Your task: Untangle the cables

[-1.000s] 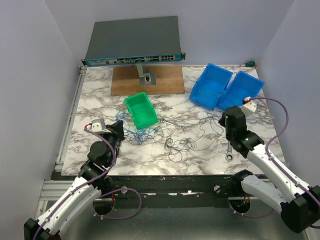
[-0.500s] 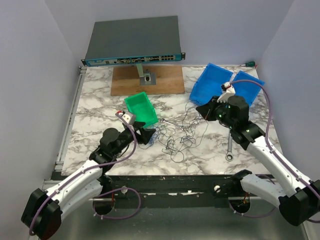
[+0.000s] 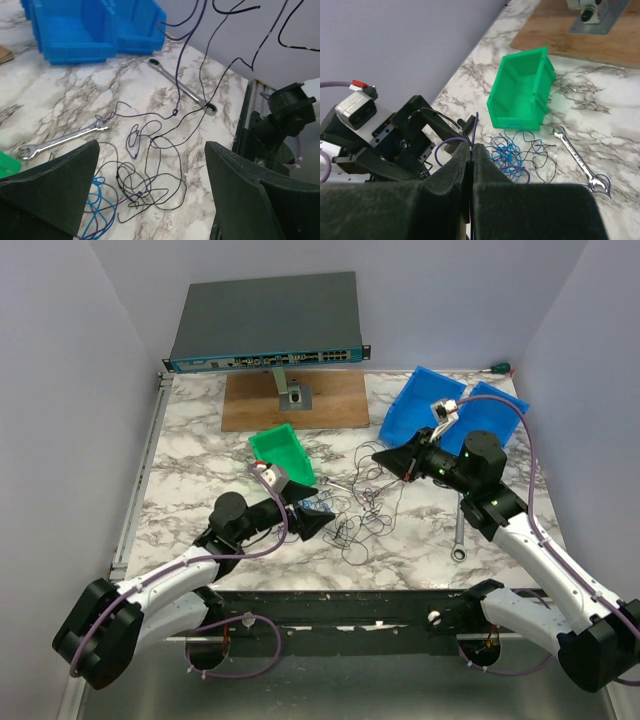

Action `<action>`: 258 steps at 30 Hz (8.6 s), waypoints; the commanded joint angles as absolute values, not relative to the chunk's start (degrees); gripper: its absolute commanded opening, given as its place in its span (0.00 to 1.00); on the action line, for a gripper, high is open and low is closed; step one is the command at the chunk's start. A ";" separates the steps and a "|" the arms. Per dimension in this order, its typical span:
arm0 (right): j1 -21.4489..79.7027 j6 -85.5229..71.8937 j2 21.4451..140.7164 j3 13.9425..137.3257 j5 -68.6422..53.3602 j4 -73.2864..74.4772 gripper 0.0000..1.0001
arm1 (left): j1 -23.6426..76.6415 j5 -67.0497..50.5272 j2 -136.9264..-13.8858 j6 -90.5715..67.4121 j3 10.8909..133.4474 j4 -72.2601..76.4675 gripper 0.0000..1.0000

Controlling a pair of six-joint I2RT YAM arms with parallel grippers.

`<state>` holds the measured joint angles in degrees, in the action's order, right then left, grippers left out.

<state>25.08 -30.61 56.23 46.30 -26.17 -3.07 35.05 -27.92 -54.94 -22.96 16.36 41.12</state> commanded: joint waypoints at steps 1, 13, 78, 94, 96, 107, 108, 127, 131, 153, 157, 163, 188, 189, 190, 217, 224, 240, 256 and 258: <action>25.61 -34.08 55.81 44.26 -32.65 -11.10 0.03 | 37.13 -33.41 -59.12 -25.88 17.09 53.35 0.89; 30.30 -29.78 59.04 44.68 -26.86 -8.59 0.18 | 38.87 -28.97 -64.07 -26.07 19.78 52.96 0.79; 38.17 -23.01 69.98 65.08 8.39 20.72 0.01 | 38.67 -13.94 -59.00 -21.53 24.00 29.14 0.75; 38.15 -17.66 73.70 101.06 25.08 30.01 0.01 | 38.67 -13.36 -70.25 -21.67 31.67 20.52 0.79; 38.16 -17.41 75.36 105.24 23.84 30.17 0.01 | 38.67 -15.71 -72.91 -21.53 33.77 19.01 0.79; 38.14 -13.86 82.97 120.04 28.30 30.25 0.01 | 38.67 -23.09 -74.82 -22.49 33.36 24.10 0.82; 38.10 -14.03 83.13 120.49 27.72 30.26 0.01 | 38.67 -23.94 -74.37 -22.65 32.88 25.48 0.83; 38.14 -16.08 80.84 115.82 23.55 26.54 0.01 | 43.01 -14.15 -85.96 -16.26 46.81 18.90 0.38; 38.14 -11.37 81.27 118.81 31.88 25.42 0.01 | 41.47 -12.67 -89.19 -18.32 49.40 13.14 0.00; 35.57 11.03 87.41 111.59 54.89 6.68 0.02 | 25.65 -26.96 -74.29 -32.09 30.05 31.04 0.00; 32.21 7.55 89.58 110.93 52.37 6.87 0.02 | 26.42 -27.75 -72.60 -31.28 29.17 32.86 0.00; 28.78 4.67 95.88 118.06 48.38 10.88 0.02 | 28.58 -27.78 -72.08 -29.52 29.50 33.06 0.00; 17.67 -11.85 101.05 93.63 38.83 10.93 0.01 | 30.07 -27.80 -75.36 -27.61 32.23 30.37 0.00; 17.09 -12.78 101.36 92.05 37.58 10.96 0.01 | 30.27 -27.71 -75.53 -27.45 32.40 30.19 0.00; 16.57 -13.52 102.02 91.17 36.12 11.22 0.01 | 30.53 -27.62 -75.61 -27.30 32.51 30.04 0.00; 20.76 -19.95 85.96 73.14 -5.94 18.54 0.93 | 35.33 -25.55 -70.34 -23.99 31.85 29.52 0.00; 27.87 -22.74 70.60 49.53 -11.78 10.90 0.93 | 35.33 -24.87 -67.32 -24.08 29.70 31.58 0.00; 31.17 -21.49 53.29 28.55 -16.41 -10.18 0.94 | 35.33 -27.30 -66.78 -23.57 29.45 32.76 0.00; 35.78 -15.28 59.71 25.78 -18.04 -27.53 0.95 | 35.40 -27.85 -67.31 -22.94 30.40 31.20 0.00; 36.55 -14.06 59.85 25.72 -18.26 -28.60 0.95 | 35.42 -27.99 -67.66 -22.94 30.43 31.20 0.00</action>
